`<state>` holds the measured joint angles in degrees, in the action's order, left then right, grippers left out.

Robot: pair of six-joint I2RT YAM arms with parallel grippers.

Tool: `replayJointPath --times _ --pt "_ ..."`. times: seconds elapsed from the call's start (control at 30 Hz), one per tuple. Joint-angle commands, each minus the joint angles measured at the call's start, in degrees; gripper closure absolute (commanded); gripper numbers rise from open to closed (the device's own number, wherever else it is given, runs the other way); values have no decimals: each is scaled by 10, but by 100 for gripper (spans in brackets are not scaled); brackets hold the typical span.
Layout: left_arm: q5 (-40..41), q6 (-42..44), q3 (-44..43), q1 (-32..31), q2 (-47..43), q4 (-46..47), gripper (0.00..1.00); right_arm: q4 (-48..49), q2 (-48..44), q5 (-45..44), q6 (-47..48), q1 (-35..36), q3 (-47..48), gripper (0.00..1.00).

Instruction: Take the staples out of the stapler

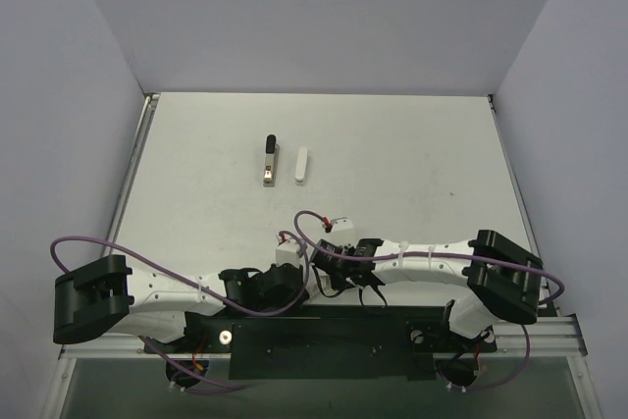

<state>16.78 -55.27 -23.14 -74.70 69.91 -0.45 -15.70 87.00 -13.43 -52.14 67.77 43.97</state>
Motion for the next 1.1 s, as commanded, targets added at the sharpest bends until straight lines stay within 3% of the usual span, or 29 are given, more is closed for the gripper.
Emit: replayJointPath --times 0.0,0.53,1.07 --pt "13 3 1 -4 -6 28 100 -15 24 28 20 12 20 100" --pt "28 17 -10 -1 1 8 100 17 -28 79 102 16 -33 100" --pt "29 14 -16 3 16 5 100 29 -60 84 102 19 -78 100"
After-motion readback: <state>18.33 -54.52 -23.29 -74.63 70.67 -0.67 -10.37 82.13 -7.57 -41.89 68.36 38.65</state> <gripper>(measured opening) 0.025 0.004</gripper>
